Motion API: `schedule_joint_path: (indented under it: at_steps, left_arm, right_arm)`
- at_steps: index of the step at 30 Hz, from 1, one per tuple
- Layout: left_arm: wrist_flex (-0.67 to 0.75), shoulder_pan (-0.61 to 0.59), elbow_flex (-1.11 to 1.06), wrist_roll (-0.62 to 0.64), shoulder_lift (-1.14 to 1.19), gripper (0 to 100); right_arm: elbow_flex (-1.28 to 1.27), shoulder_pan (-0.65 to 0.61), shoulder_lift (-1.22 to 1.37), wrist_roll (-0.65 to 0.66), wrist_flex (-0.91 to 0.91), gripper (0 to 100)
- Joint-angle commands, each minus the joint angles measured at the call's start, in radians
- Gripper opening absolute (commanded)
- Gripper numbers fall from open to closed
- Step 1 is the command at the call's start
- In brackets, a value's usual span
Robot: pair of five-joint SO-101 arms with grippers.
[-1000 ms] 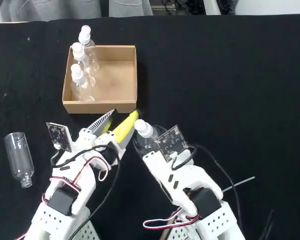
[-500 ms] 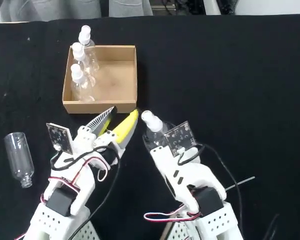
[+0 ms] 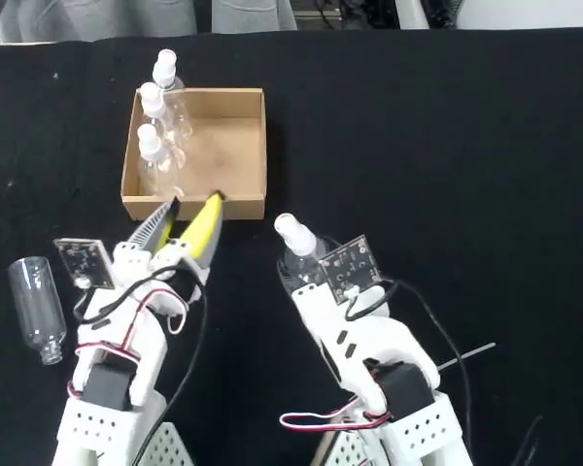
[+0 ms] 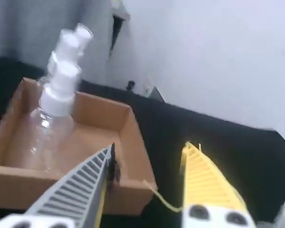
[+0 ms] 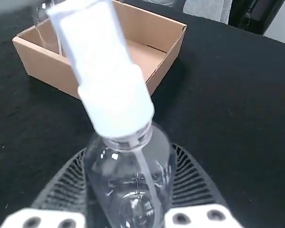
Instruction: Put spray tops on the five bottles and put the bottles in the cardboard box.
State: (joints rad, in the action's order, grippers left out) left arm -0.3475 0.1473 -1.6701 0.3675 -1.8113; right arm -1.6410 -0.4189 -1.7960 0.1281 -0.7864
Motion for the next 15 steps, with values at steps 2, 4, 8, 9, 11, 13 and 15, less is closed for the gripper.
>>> schedule_joint_path:
  at_steps: [2,4,8,9,11,13,15]
  left_arm:
    - [-0.006,-0.084,-0.03,-0.008,-0.012,22]
    - [-0.005,-0.113,-0.03,-0.008,-0.012,22]
    - [-0.006,-0.165,-0.03,-0.008,-0.012,22]
    - [-0.006,-0.182,-0.03,-0.006,-0.011,22]
    - [-0.006,-0.219,-0.03,-0.003,-0.011,22]
    - [-0.025,-0.254,-0.03,-0.002,-0.011,22]
    - [-0.075,-0.271,-0.03,-0.002,-0.011,22]
  right_arm:
    - [0.016,0.028,-0.108,0.003,0.0,3.2]
    - [0.016,0.028,-0.108,0.003,0.0,3.2]
    - [0.015,0.028,-0.108,0.003,0.0,3.2]
    - [0.007,0.028,-0.108,0.003,0.005,3.2]
    - [-0.004,0.028,-0.108,0.003,0.008,3.2]
    - [-0.005,0.028,-0.108,0.003,0.008,3.2]
    - [-0.005,0.028,-0.108,0.003,0.008,3.2]
